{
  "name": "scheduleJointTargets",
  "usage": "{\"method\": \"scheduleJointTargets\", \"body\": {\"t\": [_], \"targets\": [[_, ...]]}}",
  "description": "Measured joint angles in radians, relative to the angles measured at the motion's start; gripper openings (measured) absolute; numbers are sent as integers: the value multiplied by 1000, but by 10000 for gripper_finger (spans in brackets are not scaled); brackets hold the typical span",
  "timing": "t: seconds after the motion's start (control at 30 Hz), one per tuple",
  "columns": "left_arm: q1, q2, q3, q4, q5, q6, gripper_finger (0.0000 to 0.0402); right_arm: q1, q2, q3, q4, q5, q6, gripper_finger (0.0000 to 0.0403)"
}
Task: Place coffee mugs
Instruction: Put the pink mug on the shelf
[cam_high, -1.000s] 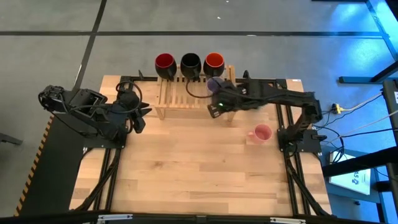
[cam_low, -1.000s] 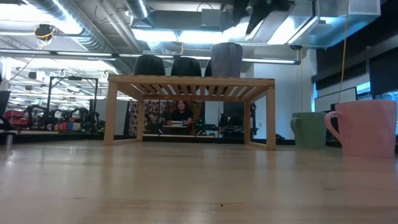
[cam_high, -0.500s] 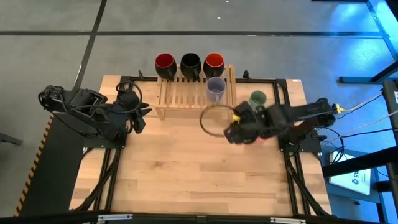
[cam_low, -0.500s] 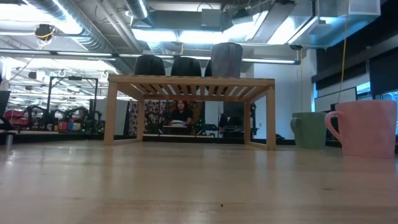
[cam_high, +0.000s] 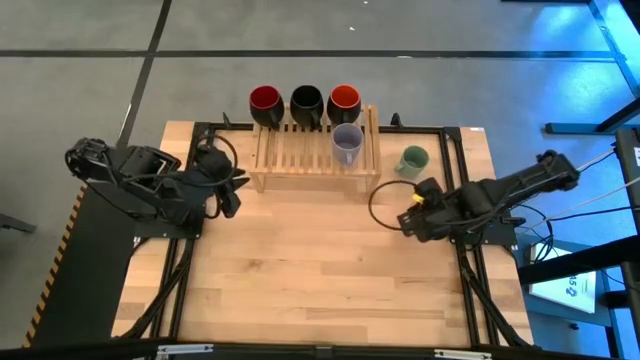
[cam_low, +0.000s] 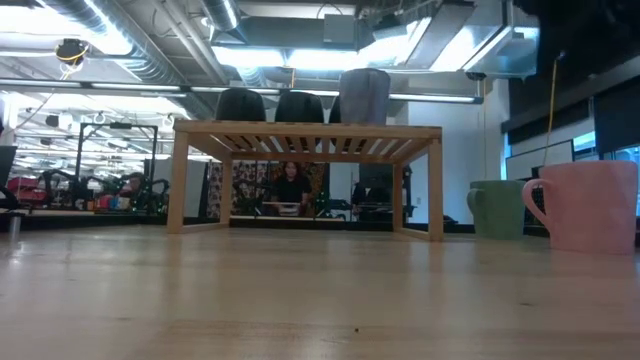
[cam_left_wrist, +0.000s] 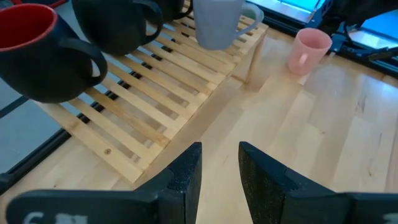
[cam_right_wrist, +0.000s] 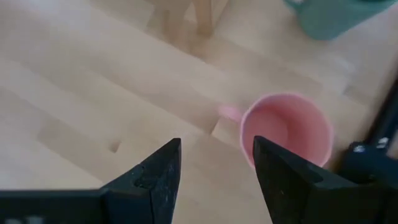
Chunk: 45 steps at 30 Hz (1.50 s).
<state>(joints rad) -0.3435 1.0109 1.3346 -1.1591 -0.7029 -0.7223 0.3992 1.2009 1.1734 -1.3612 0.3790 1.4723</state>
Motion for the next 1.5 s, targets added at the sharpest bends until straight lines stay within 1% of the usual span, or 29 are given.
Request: {"method": "scheduleJointTargets", "body": {"t": [0.1,0.2,0.3,0.4,0.53,0.63,0.73,0.9,1.13,1.23,1.3,1.37,1.5], "targets": [[0,18,0,0,13,0,100,0,-75,-120,50,-33,-27,186],[0,41,0,3,15,0,100,0,-124,-214,63,-81,-38,186],[0,64,0,11,21,0,100,0,-147,-288,108,-114,-78,186],[0,88,0,34,34,0,100,0,-151,-345,161,-129,-176,186],[0,115,0,61,41,0,100,0,-139,-385,235,-116,-341,186],[0,124,0,73,44,0,100,0,-130,-397,233,-111,-429,186],[0,133,0,86,46,0,100,0,-123,-414,230,-127,-509,186],[0,139,0,95,67,0,100,0,-116,-447,244,-143,-598,186],[0,137,0,100,92,-5,100,0,-115,-494,283,-207,-716,186],[0,137,0,100,92,-5,100,0,-115,-508,296,-215,-724,184],[0,137,0,100,92,-6,100,0,-115,-510,297,-215,-748,174],[0,137,0,100,92,-6,100,0,-115,-510,300,-214,-779,152],[0,137,0,100,92,-7,100,-1,-115,-510,318,-214,-833,85]]}}
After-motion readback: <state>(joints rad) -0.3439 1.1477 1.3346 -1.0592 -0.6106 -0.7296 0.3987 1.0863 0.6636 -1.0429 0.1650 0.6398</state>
